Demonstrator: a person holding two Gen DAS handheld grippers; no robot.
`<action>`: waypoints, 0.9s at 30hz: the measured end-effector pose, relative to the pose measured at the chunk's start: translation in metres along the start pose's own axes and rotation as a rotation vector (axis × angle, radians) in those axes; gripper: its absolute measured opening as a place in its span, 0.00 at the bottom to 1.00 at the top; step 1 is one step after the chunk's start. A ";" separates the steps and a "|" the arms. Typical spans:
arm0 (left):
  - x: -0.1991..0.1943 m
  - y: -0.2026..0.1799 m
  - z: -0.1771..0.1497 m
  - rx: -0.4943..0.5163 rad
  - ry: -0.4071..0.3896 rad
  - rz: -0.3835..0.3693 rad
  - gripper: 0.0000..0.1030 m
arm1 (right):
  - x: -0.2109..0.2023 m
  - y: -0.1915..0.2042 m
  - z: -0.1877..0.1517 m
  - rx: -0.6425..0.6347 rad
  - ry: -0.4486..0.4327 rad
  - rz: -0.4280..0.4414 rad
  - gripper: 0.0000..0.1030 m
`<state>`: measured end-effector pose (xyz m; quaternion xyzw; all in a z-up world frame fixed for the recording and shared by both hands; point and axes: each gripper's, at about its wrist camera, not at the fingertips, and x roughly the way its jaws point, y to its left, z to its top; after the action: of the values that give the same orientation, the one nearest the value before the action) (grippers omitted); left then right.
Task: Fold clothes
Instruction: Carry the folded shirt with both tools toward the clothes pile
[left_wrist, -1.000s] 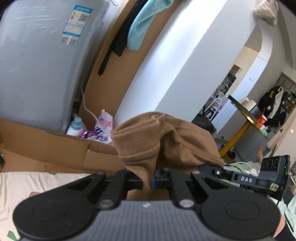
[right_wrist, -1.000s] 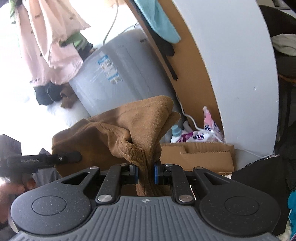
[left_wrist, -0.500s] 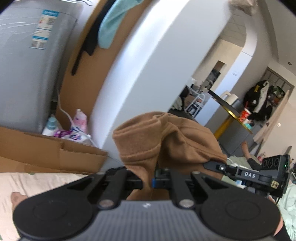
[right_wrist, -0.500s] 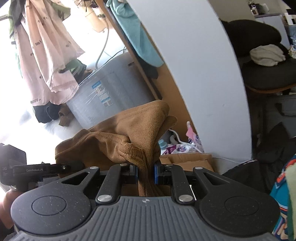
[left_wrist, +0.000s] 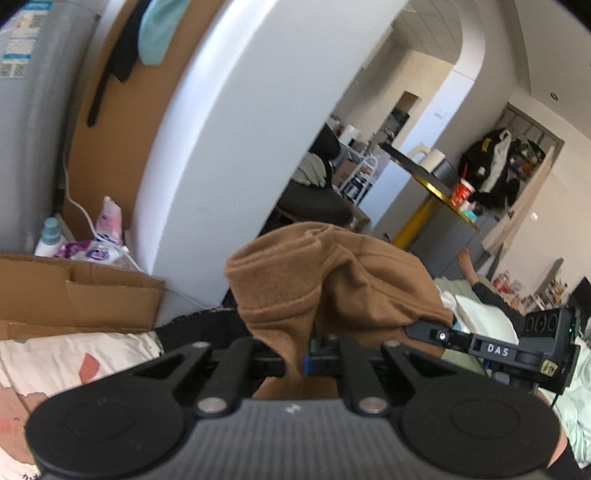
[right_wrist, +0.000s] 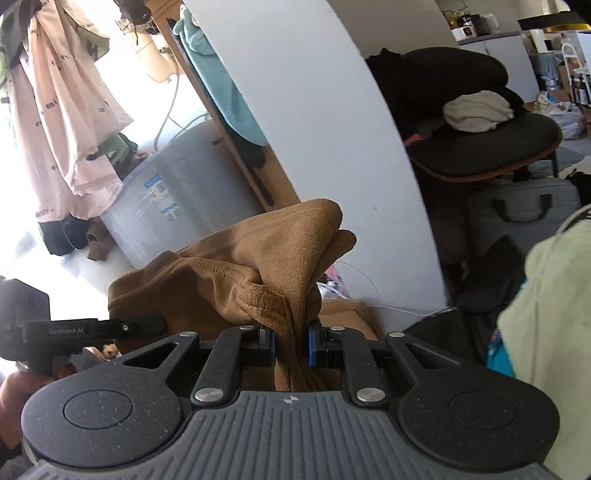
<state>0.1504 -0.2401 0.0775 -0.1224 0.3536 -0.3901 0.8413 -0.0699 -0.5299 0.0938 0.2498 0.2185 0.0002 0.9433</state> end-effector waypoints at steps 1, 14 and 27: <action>0.004 0.001 -0.002 -0.002 0.005 -0.005 0.07 | 0.000 -0.004 -0.003 0.000 0.003 -0.008 0.14; 0.065 0.025 -0.031 -0.028 0.104 -0.075 0.07 | 0.018 -0.044 -0.046 0.021 0.034 -0.074 0.14; 0.127 0.050 -0.040 -0.044 0.157 -0.164 0.07 | 0.047 -0.092 -0.076 0.077 0.031 -0.175 0.14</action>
<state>0.2074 -0.2984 -0.0388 -0.1383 0.4156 -0.4582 0.7734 -0.0692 -0.5692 -0.0284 0.2657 0.2540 -0.0865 0.9260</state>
